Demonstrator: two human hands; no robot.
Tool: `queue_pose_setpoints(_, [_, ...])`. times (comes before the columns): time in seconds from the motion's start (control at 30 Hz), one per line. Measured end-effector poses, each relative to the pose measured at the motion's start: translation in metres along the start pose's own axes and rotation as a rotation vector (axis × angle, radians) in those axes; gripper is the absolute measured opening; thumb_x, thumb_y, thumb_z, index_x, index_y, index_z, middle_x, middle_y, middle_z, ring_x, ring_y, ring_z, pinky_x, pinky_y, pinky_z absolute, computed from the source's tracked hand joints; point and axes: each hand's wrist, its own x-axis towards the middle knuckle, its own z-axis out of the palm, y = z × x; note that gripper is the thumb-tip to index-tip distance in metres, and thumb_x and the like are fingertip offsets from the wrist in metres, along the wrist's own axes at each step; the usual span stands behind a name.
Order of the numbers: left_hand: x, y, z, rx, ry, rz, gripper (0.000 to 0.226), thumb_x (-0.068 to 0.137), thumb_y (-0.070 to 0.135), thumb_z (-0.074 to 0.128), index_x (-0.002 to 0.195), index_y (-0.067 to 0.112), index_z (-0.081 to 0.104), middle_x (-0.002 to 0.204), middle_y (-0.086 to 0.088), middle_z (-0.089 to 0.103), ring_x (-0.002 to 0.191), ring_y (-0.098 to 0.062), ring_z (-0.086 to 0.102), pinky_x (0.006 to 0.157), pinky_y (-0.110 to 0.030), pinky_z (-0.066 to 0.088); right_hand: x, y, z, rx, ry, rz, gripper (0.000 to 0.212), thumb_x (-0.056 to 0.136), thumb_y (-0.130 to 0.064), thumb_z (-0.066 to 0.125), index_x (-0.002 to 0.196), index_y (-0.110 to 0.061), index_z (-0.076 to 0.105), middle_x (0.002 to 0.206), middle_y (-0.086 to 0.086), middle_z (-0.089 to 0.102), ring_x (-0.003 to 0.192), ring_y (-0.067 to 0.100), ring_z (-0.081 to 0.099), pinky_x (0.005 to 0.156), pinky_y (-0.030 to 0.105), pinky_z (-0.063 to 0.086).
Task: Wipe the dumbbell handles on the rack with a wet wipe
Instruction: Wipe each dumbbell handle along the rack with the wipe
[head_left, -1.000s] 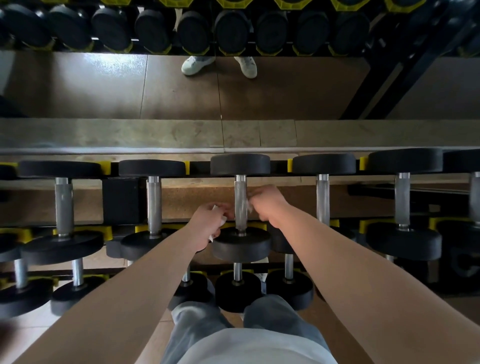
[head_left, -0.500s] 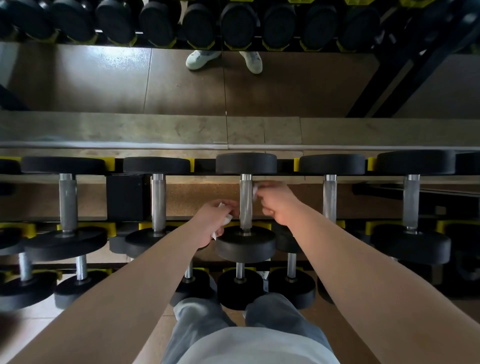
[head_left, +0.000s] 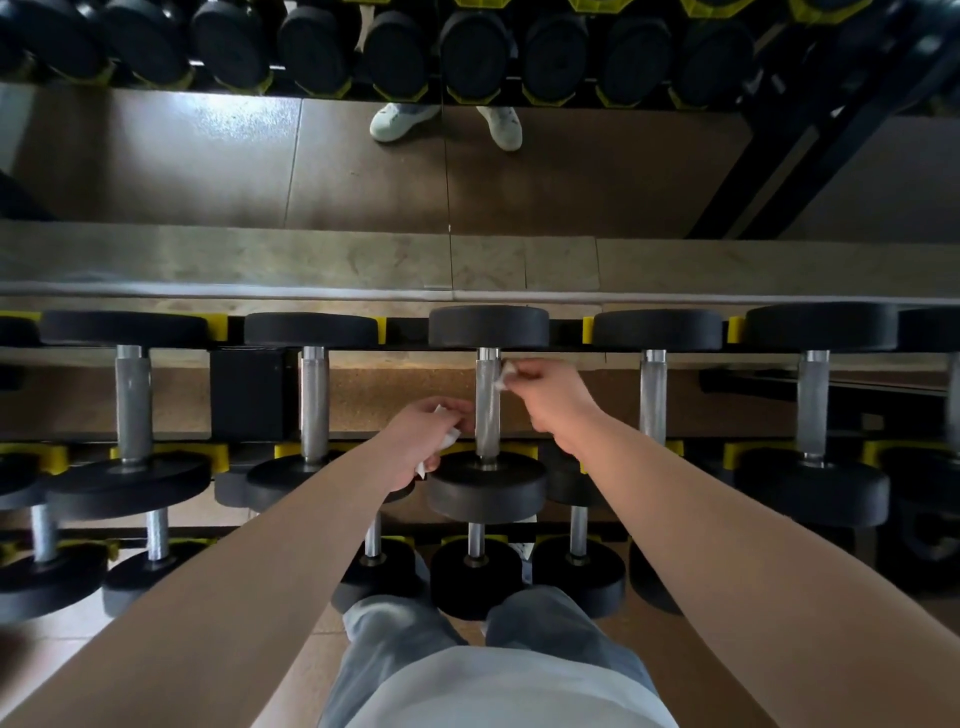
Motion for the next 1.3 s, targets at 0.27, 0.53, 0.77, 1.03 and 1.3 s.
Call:
queue_pose_setpoints(0.27, [-0.003, -0.003, 0.007, -0.097, 0.107, 0.000, 0.021, 0.108, 0.019, 0.046, 0.117, 0.020, 0.065, 0.104, -0.010, 0.074, 0.077, -0.015, 0.065, 0.049, -0.022, 0.040, -0.026, 0.030, 0.022, -0.479, 0.001, -0.242, 0.003, 0.098, -0.025, 0.066, 0.097, -0.023, 0.064, 0.100, -0.007, 0.066, 0.086, 0.008, 0.064, 0.075, 0.026, 0.055])
queue_pose_setpoints(0.53, [-0.010, -0.004, 0.001, -0.182, 0.112, -0.054, 0.019, 0.108, 0.024, 0.047, 0.115, 0.022, 0.064, 0.090, -0.005, 0.068, 0.059, -0.008, 0.056, 0.046, -0.018, 0.037, -0.012, 0.010, 0.023, -0.515, 0.091, -0.376, 0.016, 0.103, -0.031, 0.058, 0.115, -0.023, 0.063, 0.103, -0.005, 0.065, 0.090, 0.009, 0.064, 0.081, 0.029, 0.056])
queue_pose_setpoints(0.77, [-0.011, -0.008, 0.001, -0.089, 0.129, -0.096, 0.021, 0.107, 0.025, 0.049, 0.118, 0.025, 0.066, 0.091, 0.000, 0.071, 0.054, -0.005, 0.051, 0.042, -0.017, 0.035, -0.022, 0.021, 0.030, -0.530, 0.078, -0.409, 0.019, 0.102, -0.021, 0.059, 0.118, -0.016, 0.068, 0.107, -0.001, 0.068, 0.089, 0.009, 0.065, 0.081, 0.024, 0.055])
queue_pose_setpoints(1.03, [-0.014, 0.001, 0.001, 0.001, 0.082, -0.066, 0.019, 0.108, 0.024, 0.048, 0.116, 0.024, 0.066, 0.072, 0.002, 0.063, 0.043, -0.003, 0.042, 0.040, -0.018, 0.031, -0.025, 0.017, 0.020, -0.652, -0.120, -0.299, 0.011, 0.102, -0.024, 0.061, 0.110, -0.020, 0.067, 0.098, -0.004, 0.066, 0.084, 0.007, 0.064, 0.083, 0.029, 0.058])
queue_pose_setpoints(1.3, [-0.014, -0.006, 0.000, -0.051, 0.071, -0.030, 0.015, 0.107, 0.027, 0.050, 0.109, 0.027, 0.064, 0.087, 0.001, 0.073, 0.043, -0.001, 0.047, 0.040, -0.018, 0.031, -0.005, 0.006, 0.016, -0.402, 0.015, -0.101, 0.018, 0.105, -0.016, 0.052, 0.108, -0.015, 0.069, 0.095, 0.001, 0.066, 0.079, 0.011, 0.063, 0.062, 0.022, 0.046])
